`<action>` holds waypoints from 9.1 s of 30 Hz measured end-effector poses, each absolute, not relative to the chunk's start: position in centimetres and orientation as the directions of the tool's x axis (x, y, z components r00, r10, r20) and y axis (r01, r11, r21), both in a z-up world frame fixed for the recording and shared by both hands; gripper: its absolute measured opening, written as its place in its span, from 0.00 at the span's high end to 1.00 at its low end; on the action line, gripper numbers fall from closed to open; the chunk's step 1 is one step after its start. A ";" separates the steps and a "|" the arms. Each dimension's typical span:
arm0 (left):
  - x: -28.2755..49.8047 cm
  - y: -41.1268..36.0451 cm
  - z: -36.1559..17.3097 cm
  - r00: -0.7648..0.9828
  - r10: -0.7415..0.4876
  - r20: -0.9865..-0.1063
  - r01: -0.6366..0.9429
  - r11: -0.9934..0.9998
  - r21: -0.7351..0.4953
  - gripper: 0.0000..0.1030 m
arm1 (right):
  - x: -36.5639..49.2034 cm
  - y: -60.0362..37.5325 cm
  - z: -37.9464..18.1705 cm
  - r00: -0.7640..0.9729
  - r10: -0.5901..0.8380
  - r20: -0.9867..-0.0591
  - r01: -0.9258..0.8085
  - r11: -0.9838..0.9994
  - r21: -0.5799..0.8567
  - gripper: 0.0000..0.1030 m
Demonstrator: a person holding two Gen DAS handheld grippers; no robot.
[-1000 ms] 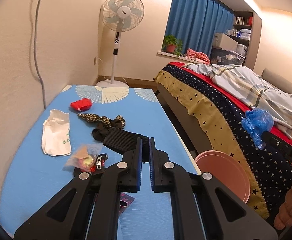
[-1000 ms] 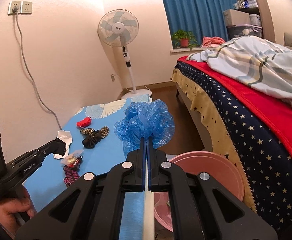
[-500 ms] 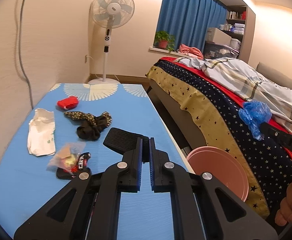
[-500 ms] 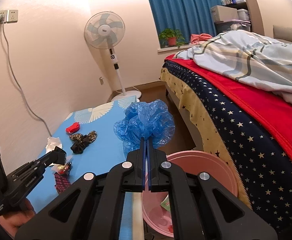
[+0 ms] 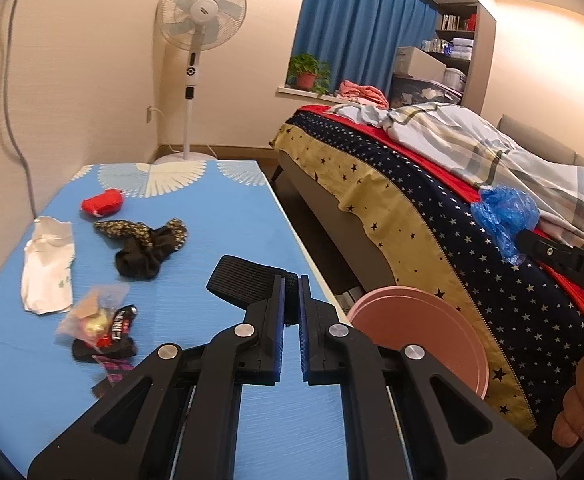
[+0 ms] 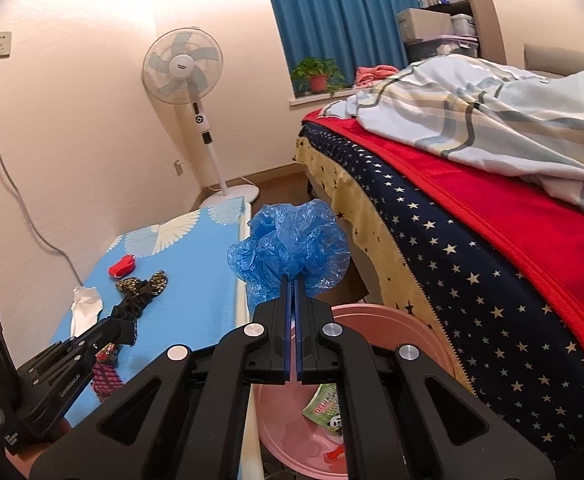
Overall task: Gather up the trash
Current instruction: 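Carry the blue bag and black strap to the pink bin and release, then move both open grippers back over the table, then grasp the leopard-print scrunchie with the right gripper while the left grasps the clear snack bag, then carry the scrunchie and snack bag to the pink bin and release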
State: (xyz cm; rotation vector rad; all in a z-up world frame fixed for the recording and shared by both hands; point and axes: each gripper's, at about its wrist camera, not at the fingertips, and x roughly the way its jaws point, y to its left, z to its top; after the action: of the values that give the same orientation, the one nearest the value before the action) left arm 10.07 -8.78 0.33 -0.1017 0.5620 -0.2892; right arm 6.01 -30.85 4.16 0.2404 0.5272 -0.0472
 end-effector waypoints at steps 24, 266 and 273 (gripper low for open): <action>11.6 -16.3 -1.9 0.700 -0.486 -0.523 0.439 0.871 -0.222 0.94 | 6.6 -34.6 2.9 0.828 -0.089 -0.554 0.242 0.947 0.209 0.99; 7.4 -9.9 0.5 0.813 -0.298 -0.500 0.244 0.954 -0.171 0.89 | 4.1 -31.7 5.8 0.885 0.078 -0.459 0.060 0.958 0.279 0.98; 8.0 -12.2 -0.3 0.787 -0.337 -0.516 0.294 0.941 -0.166 0.89 | 4.6 -32.5 5.5 0.879 0.053 -0.475 0.089 0.958 0.271 0.98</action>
State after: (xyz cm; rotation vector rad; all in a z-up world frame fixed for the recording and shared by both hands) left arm 8.05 -12.21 -0.31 -0.0784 0.5707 -0.3404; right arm 4.63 -32.55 5.45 0.2917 0.4994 -0.0187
